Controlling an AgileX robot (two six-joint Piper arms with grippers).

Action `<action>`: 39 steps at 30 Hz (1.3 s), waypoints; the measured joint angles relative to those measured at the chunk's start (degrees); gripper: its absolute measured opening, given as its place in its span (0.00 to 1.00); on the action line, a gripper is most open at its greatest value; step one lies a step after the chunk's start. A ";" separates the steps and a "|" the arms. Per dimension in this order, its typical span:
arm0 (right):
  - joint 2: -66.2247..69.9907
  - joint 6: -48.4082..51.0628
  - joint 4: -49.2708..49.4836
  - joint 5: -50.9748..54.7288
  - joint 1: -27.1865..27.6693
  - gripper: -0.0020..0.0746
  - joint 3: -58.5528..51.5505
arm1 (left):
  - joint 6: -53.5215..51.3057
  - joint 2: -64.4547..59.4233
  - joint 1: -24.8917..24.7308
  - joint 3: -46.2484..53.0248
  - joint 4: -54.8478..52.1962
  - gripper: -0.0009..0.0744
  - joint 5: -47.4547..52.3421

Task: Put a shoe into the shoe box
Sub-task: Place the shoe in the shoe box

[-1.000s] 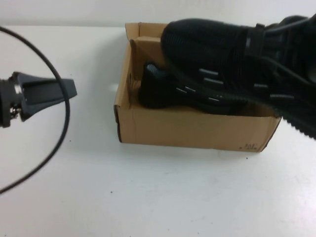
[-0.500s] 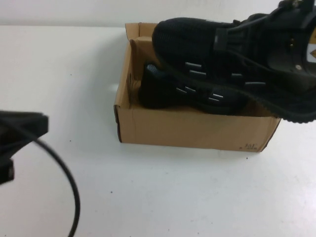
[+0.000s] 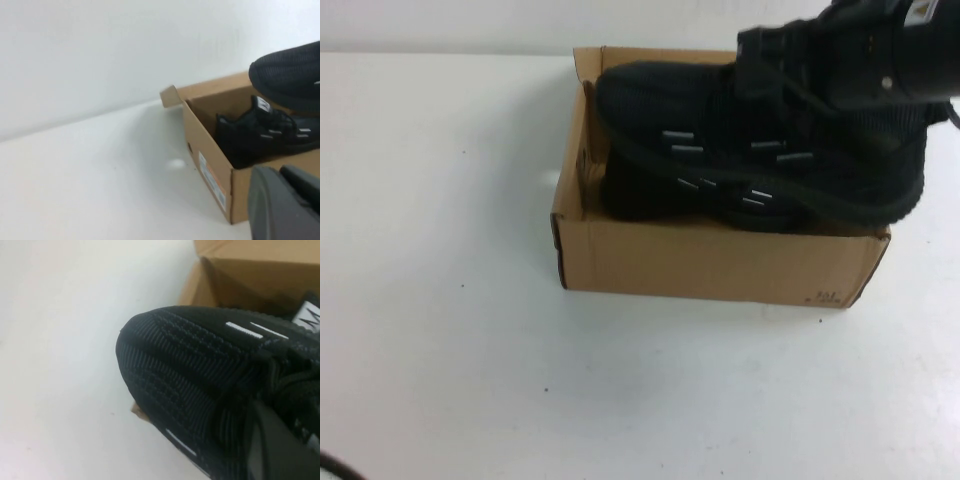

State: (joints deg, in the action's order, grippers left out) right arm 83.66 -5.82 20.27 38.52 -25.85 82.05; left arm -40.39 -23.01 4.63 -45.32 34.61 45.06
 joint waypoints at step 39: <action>26.23 15.14 19.03 12.75 7.51 0.03 10.81 | 2.63 1.60 0.00 0.00 -1.37 0.01 -0.76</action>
State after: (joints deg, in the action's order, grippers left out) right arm 109.89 9.32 39.30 51.27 -18.33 92.86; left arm -37.76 -21.41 4.63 -45.32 33.23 44.29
